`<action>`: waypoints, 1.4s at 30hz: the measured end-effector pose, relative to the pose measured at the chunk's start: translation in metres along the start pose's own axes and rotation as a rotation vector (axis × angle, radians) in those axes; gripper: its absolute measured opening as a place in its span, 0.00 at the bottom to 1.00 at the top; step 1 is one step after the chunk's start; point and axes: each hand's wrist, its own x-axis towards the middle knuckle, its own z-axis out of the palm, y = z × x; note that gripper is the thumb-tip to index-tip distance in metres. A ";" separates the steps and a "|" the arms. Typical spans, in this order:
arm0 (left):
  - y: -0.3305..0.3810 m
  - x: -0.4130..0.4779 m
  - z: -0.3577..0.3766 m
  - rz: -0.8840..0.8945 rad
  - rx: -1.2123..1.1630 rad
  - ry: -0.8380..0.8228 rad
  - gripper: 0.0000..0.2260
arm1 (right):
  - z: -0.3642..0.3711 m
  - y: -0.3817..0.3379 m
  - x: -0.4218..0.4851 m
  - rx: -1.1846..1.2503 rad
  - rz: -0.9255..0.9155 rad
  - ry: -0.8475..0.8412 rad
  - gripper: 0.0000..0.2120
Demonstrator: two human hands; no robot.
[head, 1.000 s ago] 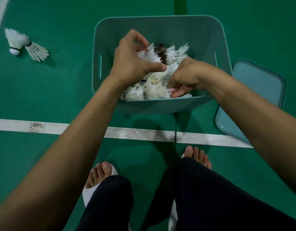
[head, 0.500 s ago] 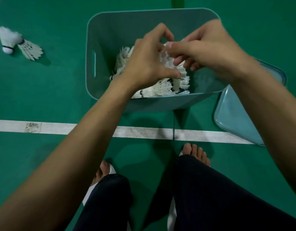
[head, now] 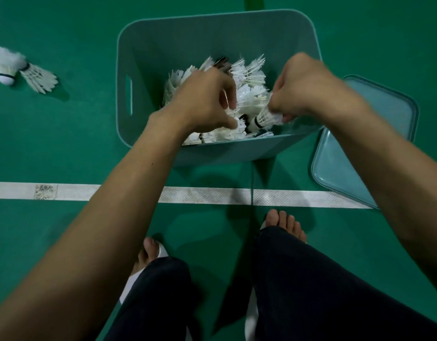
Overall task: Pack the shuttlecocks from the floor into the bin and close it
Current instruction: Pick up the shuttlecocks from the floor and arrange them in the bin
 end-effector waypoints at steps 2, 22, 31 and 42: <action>-0.003 0.002 0.003 -0.029 0.029 -0.056 0.18 | 0.010 0.000 0.001 0.037 0.029 -0.052 0.06; -0.009 0.001 0.014 -0.041 0.125 -0.045 0.14 | 0.039 -0.014 0.024 0.103 0.086 -0.246 0.10; -0.006 -0.042 -0.041 0.009 -0.034 0.156 0.10 | -0.006 -0.043 -0.014 -0.207 -0.033 0.027 0.10; -0.096 -0.100 -0.081 -0.108 -0.237 0.611 0.05 | 0.036 -0.199 -0.039 -0.004 -0.500 0.164 0.10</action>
